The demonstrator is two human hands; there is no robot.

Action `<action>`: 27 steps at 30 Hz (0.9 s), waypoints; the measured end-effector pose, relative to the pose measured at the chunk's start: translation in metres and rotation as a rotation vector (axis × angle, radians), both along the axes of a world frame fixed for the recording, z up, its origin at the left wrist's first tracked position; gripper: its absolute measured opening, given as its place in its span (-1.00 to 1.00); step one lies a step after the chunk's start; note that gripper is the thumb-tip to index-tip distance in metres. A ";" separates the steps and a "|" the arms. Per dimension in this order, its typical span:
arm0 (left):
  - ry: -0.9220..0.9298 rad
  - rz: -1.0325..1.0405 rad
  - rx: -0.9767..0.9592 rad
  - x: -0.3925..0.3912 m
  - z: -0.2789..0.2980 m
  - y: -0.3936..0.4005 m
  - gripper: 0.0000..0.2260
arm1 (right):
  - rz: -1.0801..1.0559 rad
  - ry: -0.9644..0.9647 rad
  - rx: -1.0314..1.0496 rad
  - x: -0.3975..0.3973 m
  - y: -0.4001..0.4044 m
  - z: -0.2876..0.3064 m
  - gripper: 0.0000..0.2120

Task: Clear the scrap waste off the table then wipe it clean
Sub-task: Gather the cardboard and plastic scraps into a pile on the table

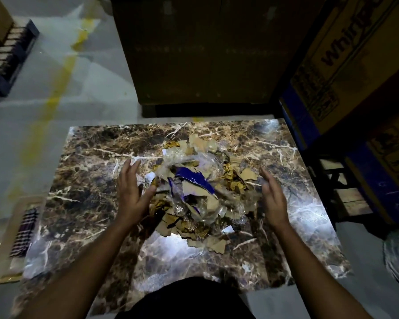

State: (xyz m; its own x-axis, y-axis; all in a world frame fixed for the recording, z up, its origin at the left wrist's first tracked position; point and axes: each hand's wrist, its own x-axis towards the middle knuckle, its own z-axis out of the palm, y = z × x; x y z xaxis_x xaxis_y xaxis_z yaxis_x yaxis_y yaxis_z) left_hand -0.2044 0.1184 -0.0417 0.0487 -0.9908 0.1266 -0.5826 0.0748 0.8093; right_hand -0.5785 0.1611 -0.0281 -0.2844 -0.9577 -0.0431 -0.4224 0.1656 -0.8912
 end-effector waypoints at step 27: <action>-0.136 -0.335 0.494 -0.033 -0.037 -0.177 -0.48 | 0.663 0.773 0.288 0.089 -0.263 -0.019 -0.75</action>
State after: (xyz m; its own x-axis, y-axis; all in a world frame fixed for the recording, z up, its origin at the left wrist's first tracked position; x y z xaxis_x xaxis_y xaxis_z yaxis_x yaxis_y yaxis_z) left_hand -0.2375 -0.0587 -0.0791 -0.2604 -0.8923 -0.3688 -0.6929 -0.0933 0.7150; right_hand -0.4899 -0.1020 -0.0471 0.2443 -0.9139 -0.3242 -0.9415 -0.1435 -0.3050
